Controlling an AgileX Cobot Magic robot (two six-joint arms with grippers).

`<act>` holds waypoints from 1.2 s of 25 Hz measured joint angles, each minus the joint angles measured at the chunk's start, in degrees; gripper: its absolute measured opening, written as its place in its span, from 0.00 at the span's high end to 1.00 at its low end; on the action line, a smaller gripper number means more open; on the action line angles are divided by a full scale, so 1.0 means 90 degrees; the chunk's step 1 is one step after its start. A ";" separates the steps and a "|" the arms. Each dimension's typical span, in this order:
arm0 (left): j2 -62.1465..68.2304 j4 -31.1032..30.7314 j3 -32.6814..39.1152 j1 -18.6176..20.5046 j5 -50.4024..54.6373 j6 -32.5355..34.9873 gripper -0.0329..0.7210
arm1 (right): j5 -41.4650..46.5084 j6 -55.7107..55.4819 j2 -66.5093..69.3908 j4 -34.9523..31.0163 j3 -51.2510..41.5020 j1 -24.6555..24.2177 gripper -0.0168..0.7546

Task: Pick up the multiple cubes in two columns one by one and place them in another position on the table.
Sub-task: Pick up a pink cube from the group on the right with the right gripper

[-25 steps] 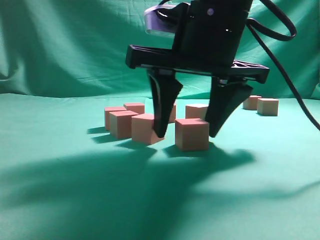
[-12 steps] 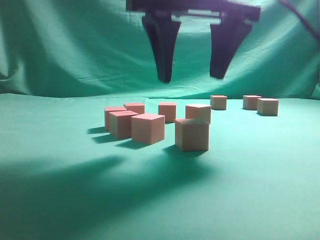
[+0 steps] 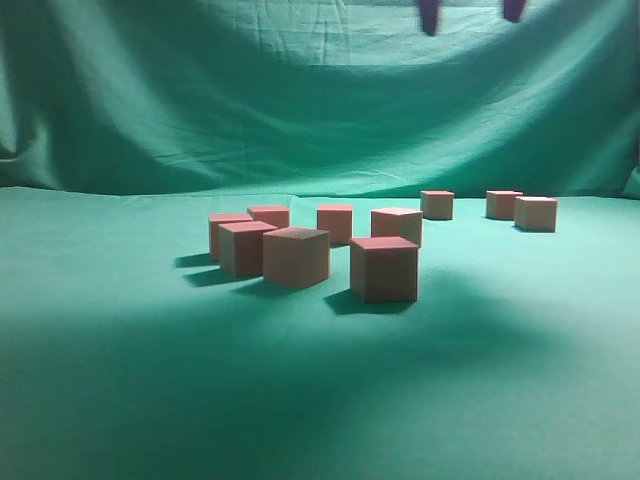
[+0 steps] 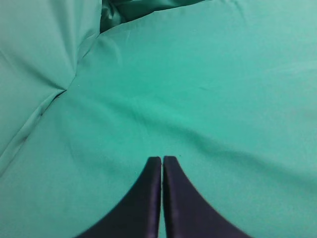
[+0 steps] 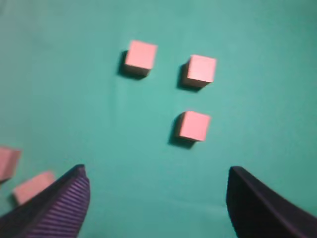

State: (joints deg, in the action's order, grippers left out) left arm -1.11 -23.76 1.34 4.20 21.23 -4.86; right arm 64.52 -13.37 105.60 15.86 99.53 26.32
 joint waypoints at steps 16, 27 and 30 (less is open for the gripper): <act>0.0000 0.0000 0.0000 0.0000 0.0000 0.0000 0.96 | -0.1589 0.1108 0.2029 -0.1280 0.0035 -0.1853 0.28; 0.0000 0.0000 0.0000 0.0000 0.0000 0.0000 0.96 | -0.2047 0.1133 0.2298 -0.1450 0.0095 -0.1853 0.41; 0.0000 0.0000 0.0000 0.0000 0.0000 0.0000 0.96 | -0.2019 0.1133 0.2336 -0.1450 0.0105 -0.1853 0.59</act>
State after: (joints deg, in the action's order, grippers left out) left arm -1.11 -23.76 1.34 4.20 21.23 -4.86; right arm 46.35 -3.17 126.63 2.81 100.48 9.65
